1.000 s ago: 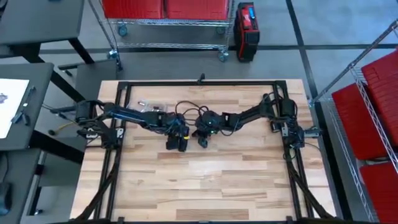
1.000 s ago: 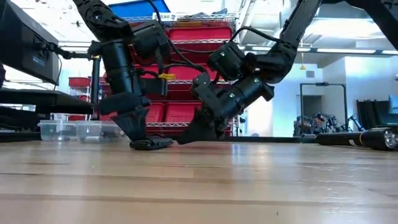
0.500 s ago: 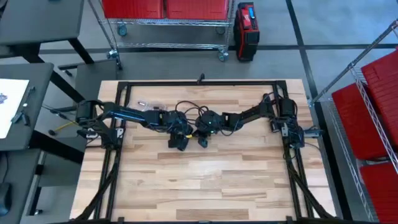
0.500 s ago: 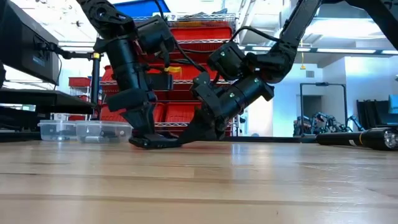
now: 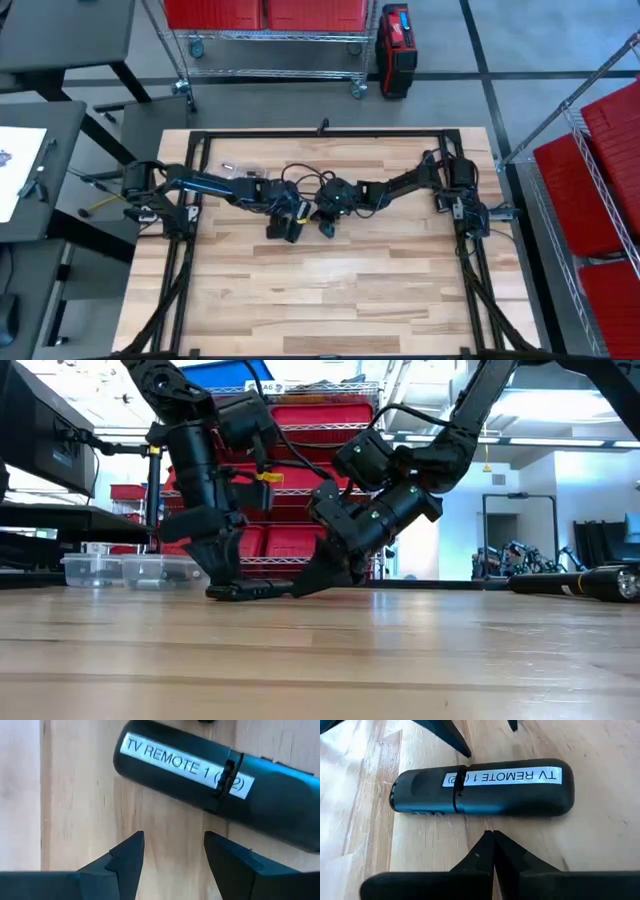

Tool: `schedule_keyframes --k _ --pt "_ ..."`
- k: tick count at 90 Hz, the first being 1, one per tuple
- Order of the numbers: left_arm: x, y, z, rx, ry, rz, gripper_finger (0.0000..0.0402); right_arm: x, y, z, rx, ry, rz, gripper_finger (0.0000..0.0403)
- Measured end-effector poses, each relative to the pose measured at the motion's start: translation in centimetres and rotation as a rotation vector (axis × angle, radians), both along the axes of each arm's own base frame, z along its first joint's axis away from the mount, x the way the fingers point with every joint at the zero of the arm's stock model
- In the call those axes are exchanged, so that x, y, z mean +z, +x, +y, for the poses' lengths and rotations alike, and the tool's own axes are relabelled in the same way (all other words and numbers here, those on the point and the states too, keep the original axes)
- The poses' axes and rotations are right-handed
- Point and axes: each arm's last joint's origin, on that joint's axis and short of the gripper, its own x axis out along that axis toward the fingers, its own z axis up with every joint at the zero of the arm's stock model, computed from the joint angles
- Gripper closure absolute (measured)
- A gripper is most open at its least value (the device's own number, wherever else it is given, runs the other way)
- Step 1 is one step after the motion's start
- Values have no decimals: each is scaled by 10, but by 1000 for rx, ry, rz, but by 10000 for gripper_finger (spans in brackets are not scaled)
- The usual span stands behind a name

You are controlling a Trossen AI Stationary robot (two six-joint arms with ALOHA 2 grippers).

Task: Insert battery
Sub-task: Close the remote's battery compartment

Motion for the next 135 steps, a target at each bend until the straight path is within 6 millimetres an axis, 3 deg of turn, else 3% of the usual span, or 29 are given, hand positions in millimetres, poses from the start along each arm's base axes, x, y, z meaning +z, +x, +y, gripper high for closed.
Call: schedule_keyframes --k 23,32,44,52,69,80,96,117,135 --pt "29 4 0 184 -124 60 214 58 -1 -26 -86 -39 -103 403" --pt "36 3 -5 248 -221 4 214 58 0 -49 -149 -47 -83 403" --pt "38 -7 -23 302 -285 -19 214 39 3 -70 -194 -21 23 403" --pt "36 -10 -39 313 -321 -44 214 25 5 -67 -151 19 57 403" --pt "23 -9 -77 249 -358 -112 214 20 12 -49 -87 16 53 403" --pt "13 -7 -88 237 -305 -151 214 12 14 -44 -70 -27 81 403" --pt "-10 -3 -91 268 -283 -90 214 5 15 -45 -71 -30 91 403" --pt "-8 -2 -84 336 -252 -120 214 4 16 -45 -66 -37 76 403" --pt "-8 1 -74 372 -261 -143 214 4 20 -32 -20 -87 75 403"
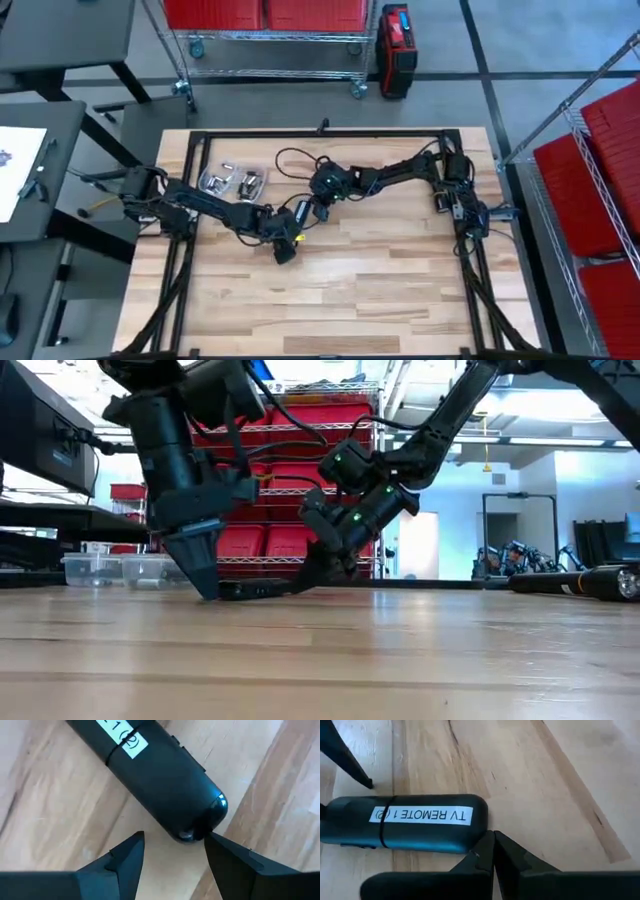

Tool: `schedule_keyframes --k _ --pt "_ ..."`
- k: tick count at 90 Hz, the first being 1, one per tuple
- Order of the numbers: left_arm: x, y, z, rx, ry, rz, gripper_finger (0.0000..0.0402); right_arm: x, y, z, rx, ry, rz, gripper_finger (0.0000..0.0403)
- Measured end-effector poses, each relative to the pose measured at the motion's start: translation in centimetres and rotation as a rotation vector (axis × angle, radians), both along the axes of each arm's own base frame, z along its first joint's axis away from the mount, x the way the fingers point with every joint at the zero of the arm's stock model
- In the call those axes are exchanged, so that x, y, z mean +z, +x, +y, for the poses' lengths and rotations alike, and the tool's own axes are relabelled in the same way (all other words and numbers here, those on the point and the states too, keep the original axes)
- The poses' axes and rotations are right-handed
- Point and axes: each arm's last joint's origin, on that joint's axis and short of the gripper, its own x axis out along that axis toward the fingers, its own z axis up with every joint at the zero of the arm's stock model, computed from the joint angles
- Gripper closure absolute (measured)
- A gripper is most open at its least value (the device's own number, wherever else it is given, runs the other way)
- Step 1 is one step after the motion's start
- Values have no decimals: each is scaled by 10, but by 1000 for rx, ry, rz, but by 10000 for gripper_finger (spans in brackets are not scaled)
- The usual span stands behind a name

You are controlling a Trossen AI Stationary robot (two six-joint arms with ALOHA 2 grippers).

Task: Insert battery
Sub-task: Close the remote's battery compartment, then move the remote beside the flashlight

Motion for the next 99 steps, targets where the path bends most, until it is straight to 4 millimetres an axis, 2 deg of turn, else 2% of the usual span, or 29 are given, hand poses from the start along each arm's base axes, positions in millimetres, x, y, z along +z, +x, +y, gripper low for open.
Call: schedule_keyframes --k 31,49,66,80,90,99 --pt "-1 3 15 15 -6 -3 214 0 4 21 39 -25 3 403" --pt "0 1 21 14 -40 8 214 0 3 22 26 -21 19 403" --pt "18 -5 19 0 -144 44 214 19 -15 2 -67 149 97 403" --pt "33 -9 17 19 -218 12 214 46 -25 -17 -82 222 55 403" --pt "42 -4 26 77 -255 -29 214 59 -32 -24 -98 230 47 395" --pt "46 -1 38 139 -281 -50 205 73 -37 -26 -103 222 20 368"
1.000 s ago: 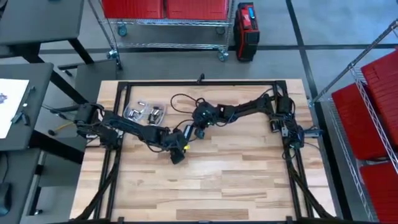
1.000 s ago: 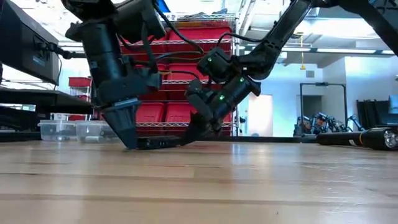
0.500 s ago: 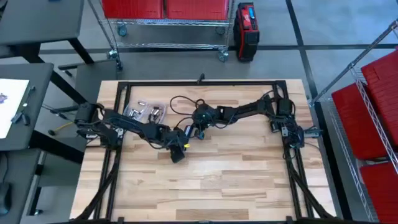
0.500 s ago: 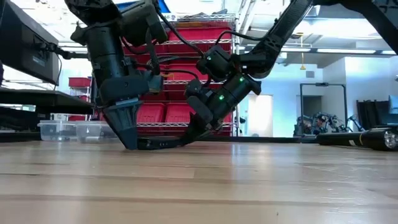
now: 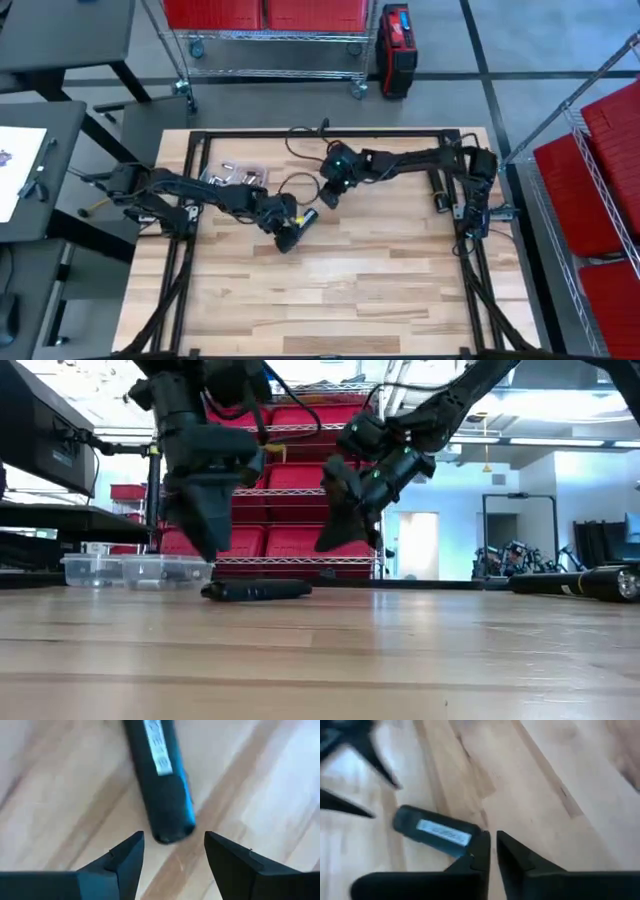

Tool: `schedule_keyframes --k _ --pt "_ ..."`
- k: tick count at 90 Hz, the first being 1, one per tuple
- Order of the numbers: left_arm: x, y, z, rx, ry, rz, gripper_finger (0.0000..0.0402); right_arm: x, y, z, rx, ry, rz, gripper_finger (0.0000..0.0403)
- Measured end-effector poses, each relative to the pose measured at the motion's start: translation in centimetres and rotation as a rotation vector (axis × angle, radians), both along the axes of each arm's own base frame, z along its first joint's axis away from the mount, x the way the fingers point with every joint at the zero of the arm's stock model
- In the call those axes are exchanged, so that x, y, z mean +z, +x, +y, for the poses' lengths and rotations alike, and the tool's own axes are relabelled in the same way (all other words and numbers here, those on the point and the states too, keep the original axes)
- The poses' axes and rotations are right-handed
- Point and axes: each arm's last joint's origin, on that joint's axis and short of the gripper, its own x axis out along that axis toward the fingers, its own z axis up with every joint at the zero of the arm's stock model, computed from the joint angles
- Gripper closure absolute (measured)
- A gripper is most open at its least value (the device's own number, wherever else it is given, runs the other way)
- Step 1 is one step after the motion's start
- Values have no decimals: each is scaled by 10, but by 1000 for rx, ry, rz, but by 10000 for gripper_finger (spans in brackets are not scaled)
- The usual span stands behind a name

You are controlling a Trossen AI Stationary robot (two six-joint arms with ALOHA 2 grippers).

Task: Insert battery
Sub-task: Move the remote beside the flashlight

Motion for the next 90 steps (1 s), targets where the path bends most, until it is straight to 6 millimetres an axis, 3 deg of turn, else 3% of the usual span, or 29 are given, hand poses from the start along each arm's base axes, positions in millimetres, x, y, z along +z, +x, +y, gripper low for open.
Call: schedule_keyframes --k 20,35,43,59,78,90 --pt "2 8 24 88 -14 -84 149 23 -13 -4 -3 -37 -4 275" --pt "-2 22 21 87 7 -162 118 34 -29 -12 3 -66 43 208" --pt "-18 25 19 100 44 -92 117 44 -39 -18 3 -89 52 185" --pt "-45 34 15 92 49 -17 120 61 -59 -29 -12 -124 66 169" --pt "-59 38 11 114 76 11 122 82 -76 -36 -37 -167 25 168" --pt "-62 35 12 129 107 55 159 92 -84 -37 -52 -176 9 168"
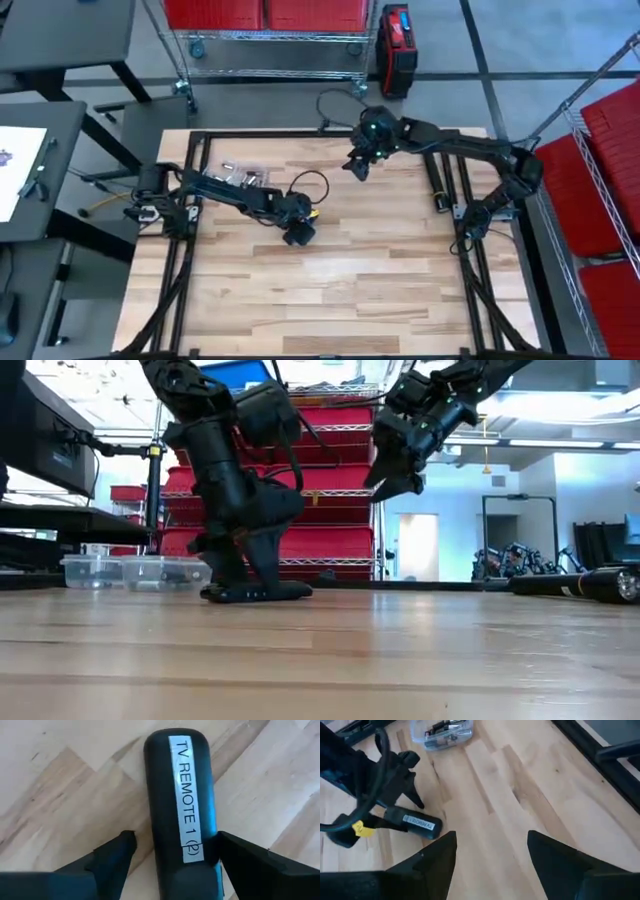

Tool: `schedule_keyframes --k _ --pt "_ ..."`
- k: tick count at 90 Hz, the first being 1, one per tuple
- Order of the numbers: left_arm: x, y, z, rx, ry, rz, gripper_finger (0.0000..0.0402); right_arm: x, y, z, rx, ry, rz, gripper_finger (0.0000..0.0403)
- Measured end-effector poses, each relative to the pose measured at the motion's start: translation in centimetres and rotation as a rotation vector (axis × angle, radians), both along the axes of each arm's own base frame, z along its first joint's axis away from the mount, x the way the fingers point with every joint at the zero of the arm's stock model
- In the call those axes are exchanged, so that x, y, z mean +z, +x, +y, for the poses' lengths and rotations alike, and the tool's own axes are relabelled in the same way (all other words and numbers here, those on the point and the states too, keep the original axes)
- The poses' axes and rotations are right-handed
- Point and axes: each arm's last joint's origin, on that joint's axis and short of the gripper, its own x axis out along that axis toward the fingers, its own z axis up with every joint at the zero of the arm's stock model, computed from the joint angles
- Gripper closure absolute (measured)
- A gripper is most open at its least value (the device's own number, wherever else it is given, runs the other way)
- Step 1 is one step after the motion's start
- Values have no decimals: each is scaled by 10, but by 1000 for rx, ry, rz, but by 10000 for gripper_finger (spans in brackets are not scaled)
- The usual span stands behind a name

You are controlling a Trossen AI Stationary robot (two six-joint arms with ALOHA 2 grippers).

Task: Insert battery
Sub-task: Move the remote beside the flashlight

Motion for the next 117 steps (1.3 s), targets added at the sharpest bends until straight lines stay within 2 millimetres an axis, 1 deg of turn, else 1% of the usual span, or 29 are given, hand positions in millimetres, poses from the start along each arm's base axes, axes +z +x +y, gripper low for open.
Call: schedule_keyframes --k 12,14,22,30,41,43,47,51,61,67,72,79,85,93,104,112,117 --pt "-1 -1 0 -11 7 8 247 9 -5 1 -5 -15 -24 168" --pt "-1 -1 0 -12 8 9 257 10 -6 2 -7 -19 -27 168" --pt "0 -1 0 -11 11 7 258 14 -8 3 -20 -34 -26 168" --pt "7 -2 0 -19 17 -19 258 16 -11 4 -22 -33 -22 168" --pt "22 -4 0 -52 26 -65 261 24 -19 7 -28 -37 -26 168" --pt "26 -5 0 -63 28 -79 272 26 -20 8 -28 -39 -30 168" --pt "37 -7 1 -91 27 -118 321 31 -23 9 -29 -46 -42 168" --pt "45 -8 2 -134 12 -151 345 35 -26 10 -28 -58 -56 168" --pt "64 -13 6 -217 -29 -234 370 42 -31 12 18 -116 -72 168" --pt "76 -16 11 -227 -40 -281 385 42 -31 12 43 -141 -66 168" --pt "81 -19 15 -223 -29 -289 397 41 -30 12 66 -137 -66 168" --pt "82 -21 19 -218 -21 -283 401 41 -29 13 88 -123 -77 168" --pt "82 -22 20 -211 -25 -286 394 40 -28 16 123 -118 -90 168" --pt "79 -23 20 -201 -57 -261 384 32 -26 21 168 -124 -82 168" --pt "77 -25 14 -228 -117 -237 373 10 -24 33 232 -75 -37 168" --pt "78 -24 3 -301 -171 -243 357 -13 -22 45 277 -47 -4 168" --pt "77 -23 -5 -334 -185 -241 342 -29 -16 54 307 -43 -14 168"
